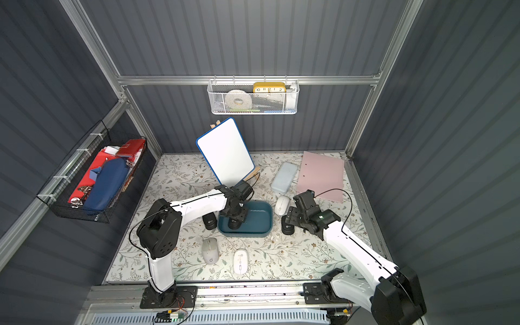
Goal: Take out the mouse from the storage box
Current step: Pick up the mouse from the storage box.
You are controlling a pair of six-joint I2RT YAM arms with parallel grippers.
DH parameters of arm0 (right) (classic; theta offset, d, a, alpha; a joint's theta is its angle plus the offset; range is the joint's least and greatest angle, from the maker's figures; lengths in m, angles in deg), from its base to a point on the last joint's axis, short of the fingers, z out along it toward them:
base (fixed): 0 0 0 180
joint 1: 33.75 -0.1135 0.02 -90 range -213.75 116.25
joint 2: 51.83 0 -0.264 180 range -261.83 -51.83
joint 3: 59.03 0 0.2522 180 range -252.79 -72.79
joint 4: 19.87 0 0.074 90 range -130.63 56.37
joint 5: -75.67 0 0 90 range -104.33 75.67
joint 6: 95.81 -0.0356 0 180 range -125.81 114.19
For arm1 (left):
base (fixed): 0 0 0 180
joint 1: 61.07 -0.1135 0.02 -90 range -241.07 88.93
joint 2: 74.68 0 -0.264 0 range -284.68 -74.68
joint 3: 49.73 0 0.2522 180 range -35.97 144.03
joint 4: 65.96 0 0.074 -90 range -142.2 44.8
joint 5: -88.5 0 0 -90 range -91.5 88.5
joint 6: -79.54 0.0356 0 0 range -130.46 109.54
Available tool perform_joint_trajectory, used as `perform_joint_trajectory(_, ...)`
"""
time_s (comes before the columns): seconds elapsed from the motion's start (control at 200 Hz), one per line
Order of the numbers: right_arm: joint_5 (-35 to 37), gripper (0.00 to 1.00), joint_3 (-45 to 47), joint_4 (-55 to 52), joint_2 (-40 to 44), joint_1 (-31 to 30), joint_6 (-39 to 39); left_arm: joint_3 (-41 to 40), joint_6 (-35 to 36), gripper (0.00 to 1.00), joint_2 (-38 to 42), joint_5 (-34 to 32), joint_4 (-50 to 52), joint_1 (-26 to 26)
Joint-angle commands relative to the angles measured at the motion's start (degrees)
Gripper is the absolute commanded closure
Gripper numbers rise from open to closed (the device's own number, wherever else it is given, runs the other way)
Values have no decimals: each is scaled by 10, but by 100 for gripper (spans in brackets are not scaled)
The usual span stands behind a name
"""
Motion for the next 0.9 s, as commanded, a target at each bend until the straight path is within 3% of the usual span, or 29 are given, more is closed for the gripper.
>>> perform_joint_trajectory(0.0,25,20,10,-19,15,-1,-2,35,-10,43,2,-6,14,0)
perform_joint_trajectory(0.895,30,19,36,-16,53,-1,-6,77,-20,45,27,9,32,-3)
